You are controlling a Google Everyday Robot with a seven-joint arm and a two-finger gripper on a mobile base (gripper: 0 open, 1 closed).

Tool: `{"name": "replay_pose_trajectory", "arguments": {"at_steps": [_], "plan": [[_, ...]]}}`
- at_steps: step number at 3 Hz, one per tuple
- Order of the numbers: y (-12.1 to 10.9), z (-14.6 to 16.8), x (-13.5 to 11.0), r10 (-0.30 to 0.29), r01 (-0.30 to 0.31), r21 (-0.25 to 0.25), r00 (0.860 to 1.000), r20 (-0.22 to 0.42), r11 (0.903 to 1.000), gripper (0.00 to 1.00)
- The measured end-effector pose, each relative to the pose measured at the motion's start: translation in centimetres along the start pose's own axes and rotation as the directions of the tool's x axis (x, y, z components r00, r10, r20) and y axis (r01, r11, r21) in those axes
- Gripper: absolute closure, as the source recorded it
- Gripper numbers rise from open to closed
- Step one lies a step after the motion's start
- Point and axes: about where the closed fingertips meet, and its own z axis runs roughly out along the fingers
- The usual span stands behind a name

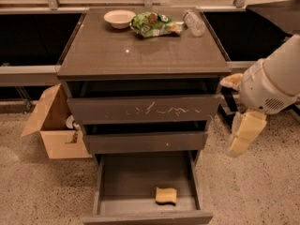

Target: Pick sponge from bottom drawer and place on counter

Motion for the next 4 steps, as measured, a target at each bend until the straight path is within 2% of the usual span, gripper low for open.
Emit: {"name": "replay_pose_trajectory", "arguments": {"at_steps": [1,2,3,4], "plan": [[1.0,4.4,-0.2,-0.042,0.048,-0.044,0.991,0.128,0.9979,0.00],[1.0,4.8,-0.1,-0.044,0.051,-0.049,0.990,0.134,0.9975,0.00],[1.6,8.6,0.7,-0.067,0.088,-0.100,0.978,0.197,0.9911,0.00],[2.8,13.1,1.6,-0.095,0.139,-0.148,0.957,0.273,0.9790,0.00]]}}
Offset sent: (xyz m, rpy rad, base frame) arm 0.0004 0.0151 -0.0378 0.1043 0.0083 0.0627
